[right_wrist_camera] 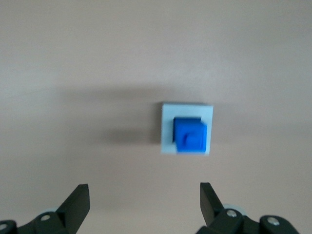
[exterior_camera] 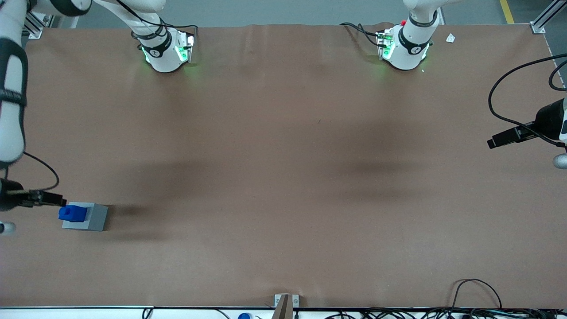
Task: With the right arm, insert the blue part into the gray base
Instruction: 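Open the right gripper and raise it away from the base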
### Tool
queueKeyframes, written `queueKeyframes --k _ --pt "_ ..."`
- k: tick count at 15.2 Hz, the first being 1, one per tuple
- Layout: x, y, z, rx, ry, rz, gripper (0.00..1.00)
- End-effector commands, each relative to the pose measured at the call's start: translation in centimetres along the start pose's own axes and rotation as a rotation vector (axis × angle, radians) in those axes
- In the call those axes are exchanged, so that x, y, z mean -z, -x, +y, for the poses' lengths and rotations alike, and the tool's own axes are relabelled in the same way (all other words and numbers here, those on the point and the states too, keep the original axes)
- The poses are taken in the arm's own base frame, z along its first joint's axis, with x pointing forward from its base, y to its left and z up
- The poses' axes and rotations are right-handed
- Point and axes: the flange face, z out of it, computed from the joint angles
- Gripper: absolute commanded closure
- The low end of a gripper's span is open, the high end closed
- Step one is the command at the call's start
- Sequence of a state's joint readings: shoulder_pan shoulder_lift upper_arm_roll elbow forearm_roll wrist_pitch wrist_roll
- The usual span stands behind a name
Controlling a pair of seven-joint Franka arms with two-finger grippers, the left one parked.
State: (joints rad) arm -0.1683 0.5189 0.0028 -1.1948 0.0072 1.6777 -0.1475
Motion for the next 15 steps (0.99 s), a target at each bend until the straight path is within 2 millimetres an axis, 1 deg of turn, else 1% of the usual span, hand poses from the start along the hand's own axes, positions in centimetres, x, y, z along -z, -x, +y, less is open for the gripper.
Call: queueKeyframes --k 1,2,3,6,8,9,11,12,13,15 --pt "4.5 5.1 -3.7 -0.039 -0.002 -0.006 0.0" --pt "5.4 6.9 -4.5 -0.048 -0.001 -0.006 0.0" --pt "6.6 8.8 -5.3 -0.066 0.0 0.003 0.0" --pt "9.8 13.2 -7.5 -0.075 0.005 0.035 0.0" --pt "9.8 15.7 -9.0 -0.076 0.011 0.059 0.0" --pt "9.3 16.7 -9.6 -0.075 0.013 0.078 0.0" --pt "9.0 18.2 -10.1 -0.067 0.015 0.124 0.0" --pt "9.2 18.3 -10.2 -0.063 0.016 0.132 0.0" --pt "9.5 18.3 -10.2 -0.065 0.016 0.138 0.0" --pt "11.2 18.0 -10.2 -0.062 0.018 0.155 0.0"
